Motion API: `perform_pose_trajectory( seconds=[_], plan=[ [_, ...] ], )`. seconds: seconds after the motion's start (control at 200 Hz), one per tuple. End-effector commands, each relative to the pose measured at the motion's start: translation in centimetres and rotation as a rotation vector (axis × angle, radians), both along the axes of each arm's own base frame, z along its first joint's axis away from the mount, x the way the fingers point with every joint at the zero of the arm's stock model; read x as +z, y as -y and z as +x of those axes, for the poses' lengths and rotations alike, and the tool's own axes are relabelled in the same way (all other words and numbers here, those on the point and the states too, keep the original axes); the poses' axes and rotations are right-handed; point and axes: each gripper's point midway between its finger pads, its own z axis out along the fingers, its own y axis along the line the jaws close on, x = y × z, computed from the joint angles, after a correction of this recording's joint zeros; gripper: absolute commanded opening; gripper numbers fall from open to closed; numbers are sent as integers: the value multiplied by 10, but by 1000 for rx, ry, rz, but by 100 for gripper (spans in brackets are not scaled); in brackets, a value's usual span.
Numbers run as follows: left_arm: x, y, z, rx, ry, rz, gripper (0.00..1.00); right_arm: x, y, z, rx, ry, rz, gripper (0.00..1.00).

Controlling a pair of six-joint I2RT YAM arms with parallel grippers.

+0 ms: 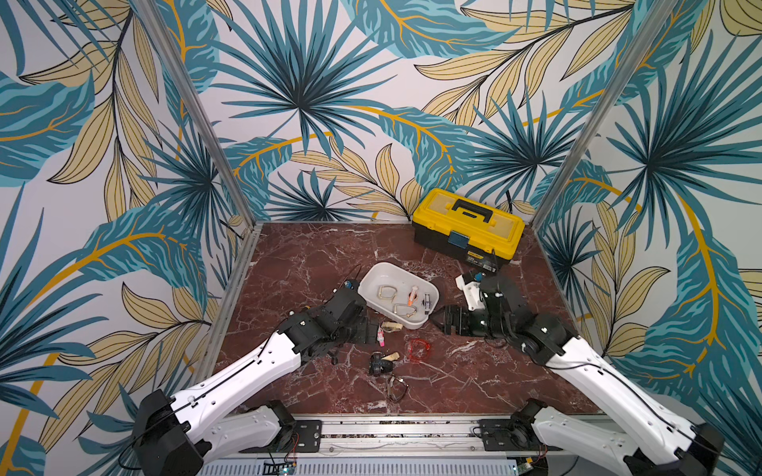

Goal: Put the watch into the storage box
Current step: Pick up the watch at the center of the board.

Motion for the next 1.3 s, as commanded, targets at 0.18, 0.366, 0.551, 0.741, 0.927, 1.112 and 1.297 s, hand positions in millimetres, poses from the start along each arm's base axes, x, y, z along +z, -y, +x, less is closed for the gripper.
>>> perform_pose_trajectory(
  seconds=[0.18, 0.366, 0.551, 0.741, 0.927, 1.112, 1.297],
  plan=[
    [-51, -17, 11, 147, -157, -88, 84, -18, 10, -34, 7, -44, 66, 93],
    [-75, -34, 22, 249, -179, -115, 69, -23, 12, -32, 2, -51, 43, 93],
    [-84, -43, 34, 346, -140, -153, 60, -27, 10, -31, 8, -61, 31, 93],
    [-97, -52, 38, 421, -148, -150, 57, -28, 12, -31, 9, -59, 17, 93],
    [-114, -58, 37, 449, -187, -124, 56, -29, 14, -31, 3, -60, 8, 93],
    [-123, -53, 46, 457, -190, -137, 55, -30, 12, -30, 5, -66, 11, 93],
    [-131, -54, 50, 468, -200, -118, 52, -33, 9, -31, 17, -77, 21, 94]
  ],
)
